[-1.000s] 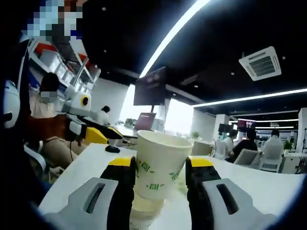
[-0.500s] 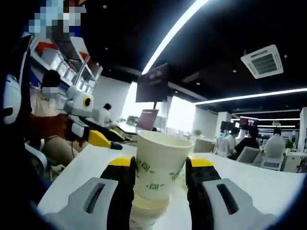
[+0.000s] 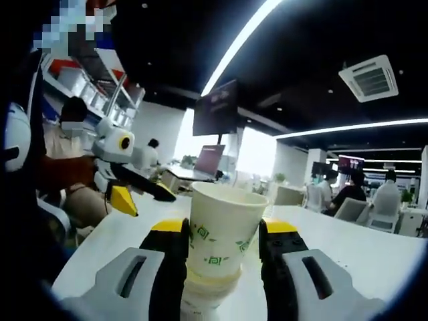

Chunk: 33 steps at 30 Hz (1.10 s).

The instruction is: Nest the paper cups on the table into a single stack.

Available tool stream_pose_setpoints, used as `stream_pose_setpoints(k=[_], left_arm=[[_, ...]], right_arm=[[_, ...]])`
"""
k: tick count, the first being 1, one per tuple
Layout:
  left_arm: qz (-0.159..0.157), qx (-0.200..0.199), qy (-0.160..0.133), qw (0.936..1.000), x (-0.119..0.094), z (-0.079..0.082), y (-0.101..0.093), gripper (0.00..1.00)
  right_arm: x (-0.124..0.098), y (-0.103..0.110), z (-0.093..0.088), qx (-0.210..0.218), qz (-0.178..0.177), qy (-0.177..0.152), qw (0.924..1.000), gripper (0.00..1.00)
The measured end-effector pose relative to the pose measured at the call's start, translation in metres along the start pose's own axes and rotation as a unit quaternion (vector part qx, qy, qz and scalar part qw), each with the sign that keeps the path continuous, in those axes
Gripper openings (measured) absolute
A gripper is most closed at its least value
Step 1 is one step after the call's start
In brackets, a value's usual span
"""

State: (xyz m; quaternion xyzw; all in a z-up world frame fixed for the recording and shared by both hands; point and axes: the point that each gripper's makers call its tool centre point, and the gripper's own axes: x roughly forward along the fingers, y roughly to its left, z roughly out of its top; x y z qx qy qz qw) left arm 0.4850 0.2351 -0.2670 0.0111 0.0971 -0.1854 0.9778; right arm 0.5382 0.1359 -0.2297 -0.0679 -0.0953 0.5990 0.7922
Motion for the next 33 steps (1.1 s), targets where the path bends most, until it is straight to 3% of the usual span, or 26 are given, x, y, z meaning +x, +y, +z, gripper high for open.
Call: stream_pose_setpoints(k=[3,8,33], left_arm=[[-0.01,0.02,0.025,0.9994,0.001,-0.008,-0.007,0.99],[-0.037,0.029,0.045,0.9979,0.003,-0.016,-0.021,0.99],[-0.029,0.009,0.052,0.9982,0.008,-0.025,-0.009,0.98]], right_arm=[[0.0,0.003,-0.002,-0.002,0.009,0.006,0.9999,0.44],[0.002,0.007,-0.009,-0.003,0.02,0.021,0.9996,0.44],[0.001,0.012,-0.028,-0.008,0.055,0.054,0.997,0.45]])
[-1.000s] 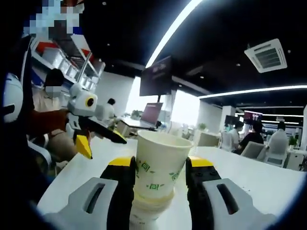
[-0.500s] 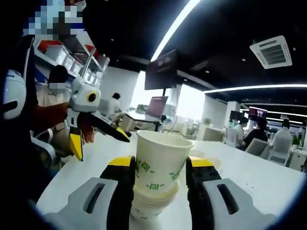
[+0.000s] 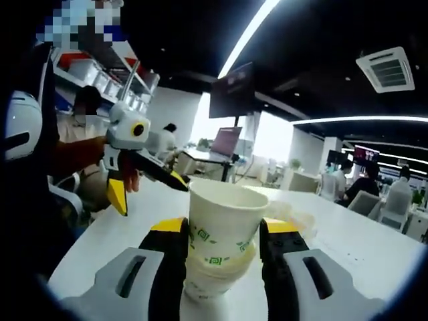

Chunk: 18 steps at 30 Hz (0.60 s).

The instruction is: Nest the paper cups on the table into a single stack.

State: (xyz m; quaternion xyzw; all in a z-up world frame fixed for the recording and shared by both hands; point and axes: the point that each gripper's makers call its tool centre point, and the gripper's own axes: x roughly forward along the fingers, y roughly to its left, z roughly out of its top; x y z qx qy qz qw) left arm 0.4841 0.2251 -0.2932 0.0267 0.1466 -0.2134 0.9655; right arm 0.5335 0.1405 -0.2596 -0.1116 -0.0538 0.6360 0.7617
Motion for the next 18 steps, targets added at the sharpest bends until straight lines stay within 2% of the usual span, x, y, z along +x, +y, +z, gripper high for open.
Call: stream_pose_setpoints(k=[2,5,9,18], left_arm=[[0.0,-0.001,0.001,1.0,0.001,0.0,0.0,0.98],[0.0,-0.002,0.002,1.0,0.002,-0.001,0.001,0.98],[0.003,-0.007,0.003,1.0,0.003,-0.003,0.005,0.97],[0.006,-0.014,0.007,0.9999,0.006,-0.006,0.012,0.96]], right_arm=[[0.001,0.001,-0.005,-0.004,0.008,0.011,0.9999,0.45],[0.001,0.004,-0.001,-0.002,0.017,0.0,0.9999,0.46],[0.0,0.004,0.001,0.005,0.023,-0.004,0.9997,0.58],[-0.001,0.0,0.002,0.005,0.019,-0.007,0.9998,0.6]])
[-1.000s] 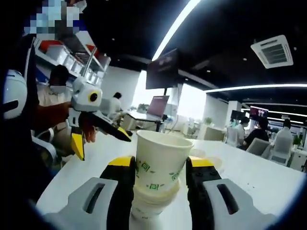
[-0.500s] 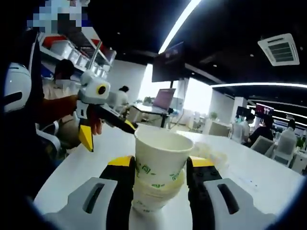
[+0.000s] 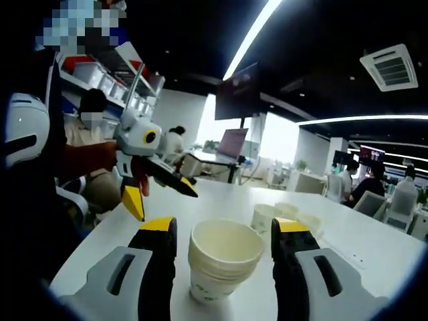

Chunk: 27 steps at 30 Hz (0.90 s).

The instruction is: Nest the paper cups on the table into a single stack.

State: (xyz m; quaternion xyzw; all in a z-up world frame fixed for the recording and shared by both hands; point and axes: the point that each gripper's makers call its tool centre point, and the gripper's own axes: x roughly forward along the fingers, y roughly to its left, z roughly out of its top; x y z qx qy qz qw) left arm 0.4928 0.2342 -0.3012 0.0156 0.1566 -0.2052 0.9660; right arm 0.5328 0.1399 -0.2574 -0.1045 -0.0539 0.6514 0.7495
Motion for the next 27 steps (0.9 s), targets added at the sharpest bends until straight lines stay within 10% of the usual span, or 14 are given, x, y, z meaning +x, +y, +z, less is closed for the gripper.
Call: stream_pose_setpoints(k=[6,15,27], left_arm=[[0.002,0.001,0.003,1.0,0.003,-0.001,0.003,0.95],[0.033,-0.01,0.009,0.9994,0.011,-0.007,0.031,0.89],[0.099,-0.006,0.004,0.9951,0.06,0.006,0.089,0.72]], right_arm=[[-0.003,-0.001,0.003,-0.005,-0.002,0.001,1.0,0.6],[-0.021,0.01,0.046,0.048,0.047,-0.083,0.9942,0.63],[-0.017,0.026,0.044,0.035,0.074,-0.071,0.9941,0.82]])
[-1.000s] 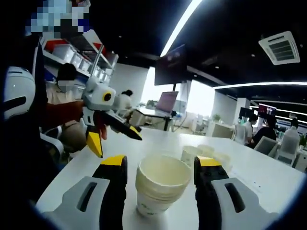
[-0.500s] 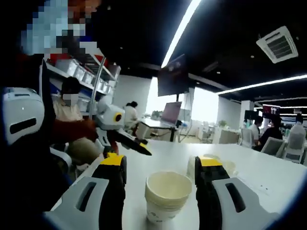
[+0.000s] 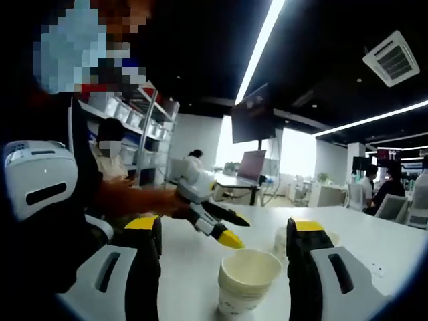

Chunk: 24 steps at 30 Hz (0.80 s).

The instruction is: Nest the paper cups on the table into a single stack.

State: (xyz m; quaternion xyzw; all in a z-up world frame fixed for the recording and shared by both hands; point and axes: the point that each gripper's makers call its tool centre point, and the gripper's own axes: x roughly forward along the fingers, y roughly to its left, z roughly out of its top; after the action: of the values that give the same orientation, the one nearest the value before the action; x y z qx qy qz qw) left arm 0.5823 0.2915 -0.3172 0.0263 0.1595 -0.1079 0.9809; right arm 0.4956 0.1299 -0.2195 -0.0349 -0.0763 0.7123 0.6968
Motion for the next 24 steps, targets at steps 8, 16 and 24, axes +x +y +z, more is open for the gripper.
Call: stream_pose_setpoints(k=[8,16,24], left_arm=[[0.016,-0.012,-0.002,0.9998,0.041,0.009,0.008,0.61],[0.039,-0.034,-0.002,0.9986,0.068,0.01,0.017,0.57],[0.045,-0.039,-0.004,0.9982,0.089,0.014,0.029,0.54]], right_arm=[[0.002,0.004,-0.001,-0.001,0.008,0.001,1.0,0.86],[0.003,0.005,-0.006,-0.002,0.008,0.008,0.9999,0.86],[0.003,0.003,-0.01,-0.005,0.005,0.016,0.9999,0.85]])
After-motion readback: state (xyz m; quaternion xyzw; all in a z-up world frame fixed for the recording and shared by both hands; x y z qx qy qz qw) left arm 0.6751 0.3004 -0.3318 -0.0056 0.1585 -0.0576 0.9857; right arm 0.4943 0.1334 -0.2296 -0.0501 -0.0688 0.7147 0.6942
